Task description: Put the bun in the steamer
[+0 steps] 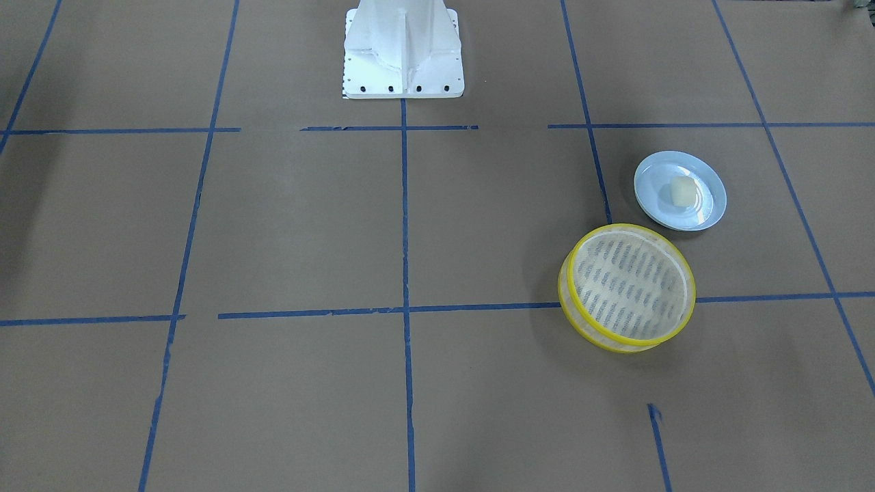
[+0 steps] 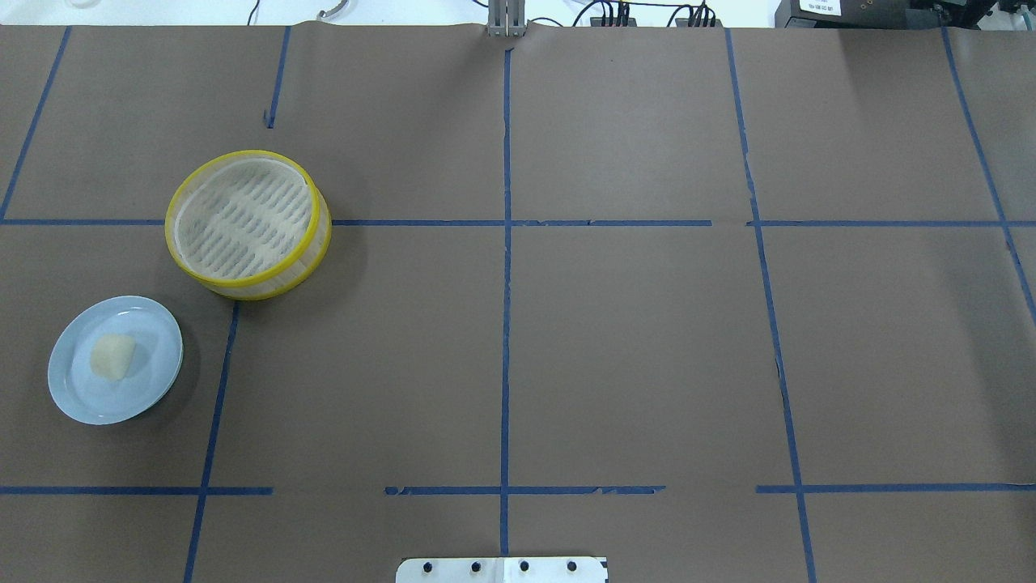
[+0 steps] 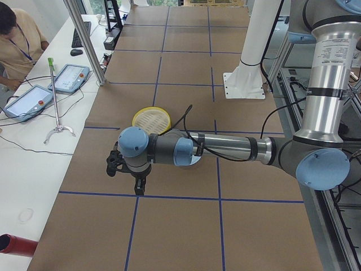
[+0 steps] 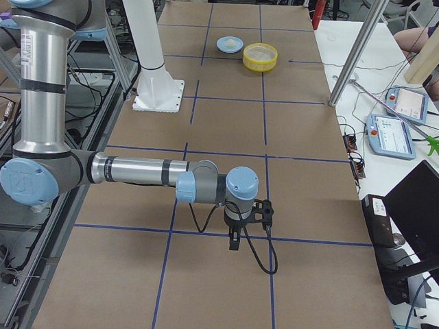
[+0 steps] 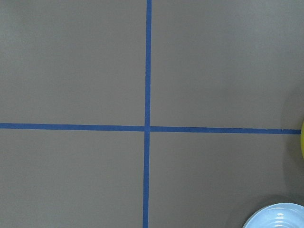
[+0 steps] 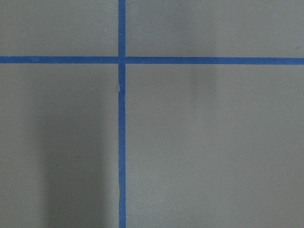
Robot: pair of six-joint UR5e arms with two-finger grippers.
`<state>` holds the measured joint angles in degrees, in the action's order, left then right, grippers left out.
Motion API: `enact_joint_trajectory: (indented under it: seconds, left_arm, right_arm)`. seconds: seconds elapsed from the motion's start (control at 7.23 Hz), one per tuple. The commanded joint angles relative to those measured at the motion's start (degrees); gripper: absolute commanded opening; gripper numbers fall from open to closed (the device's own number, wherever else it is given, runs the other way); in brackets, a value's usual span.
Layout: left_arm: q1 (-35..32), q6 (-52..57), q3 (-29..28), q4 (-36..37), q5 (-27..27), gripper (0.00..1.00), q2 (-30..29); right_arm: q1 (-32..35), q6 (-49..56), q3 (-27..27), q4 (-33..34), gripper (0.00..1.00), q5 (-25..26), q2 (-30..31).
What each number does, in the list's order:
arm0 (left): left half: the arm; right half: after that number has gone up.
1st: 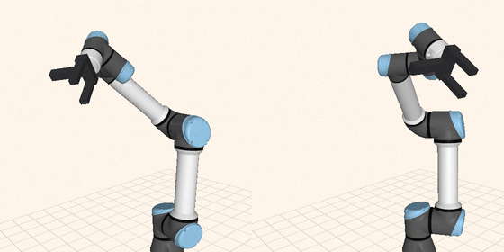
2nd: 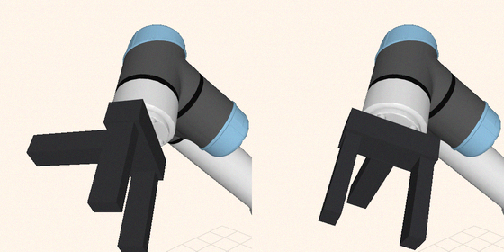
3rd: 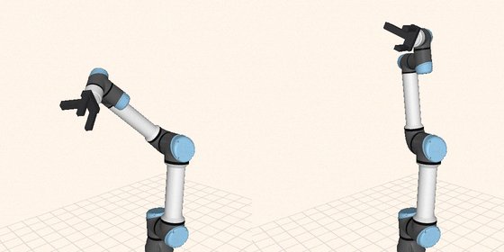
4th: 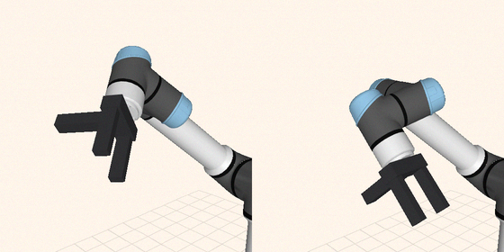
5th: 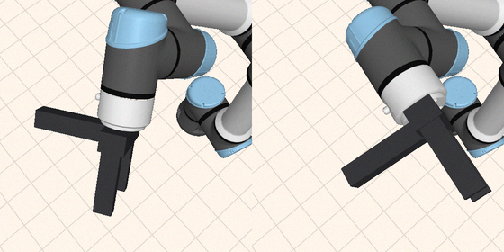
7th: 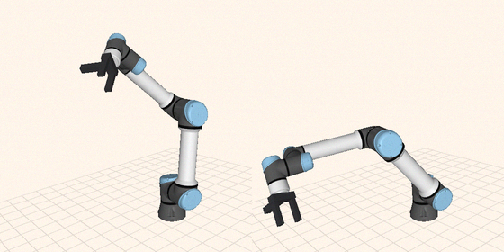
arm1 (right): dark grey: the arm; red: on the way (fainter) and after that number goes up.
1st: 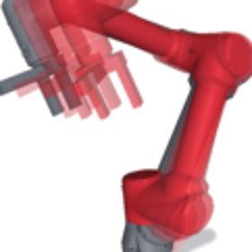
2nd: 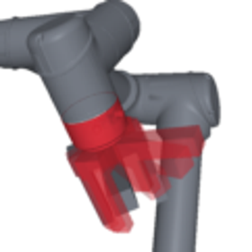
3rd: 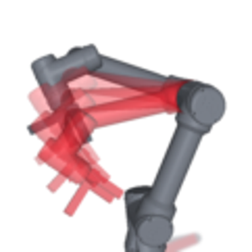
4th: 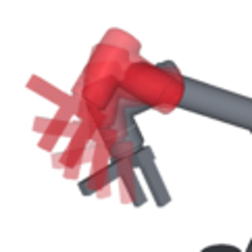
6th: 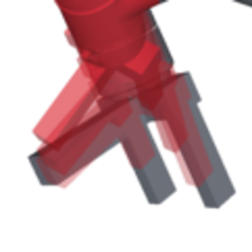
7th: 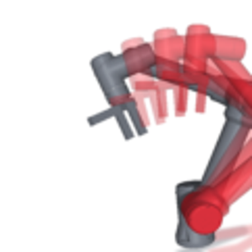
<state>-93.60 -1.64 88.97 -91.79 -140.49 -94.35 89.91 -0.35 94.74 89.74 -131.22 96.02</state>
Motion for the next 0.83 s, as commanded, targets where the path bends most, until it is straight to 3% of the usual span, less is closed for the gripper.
enact_joint_trajectory:
  seconds: [0.0,0.28,0.55,0.69]
  left_arm:
    - [1.48,-0.38,1.35,-1.04,0.47,1.0,-0.04]
    - [2.1,-0.21,1.29,-1.2,1.09,1.0,1.96]
    - [2.11,-0.03,5.13,-3.56,-1.44,1.0,8.64]
    - [2.54,-0.11,4.37,-10.71,-5.63,1.0,9.18]
  right_arm:
    - [0.0,0.0,0.0,0.0,1.0,0.0,-0.04]
    - [0.0,0.0,0.0,0.0,1.0,0.0,-0.04]
    - [0.0,0.0,0.0,0.0,1.0,0.0,-0.04]
    - [0.0,0.0,0.0,0.0,1.0,0.0,-0.04]
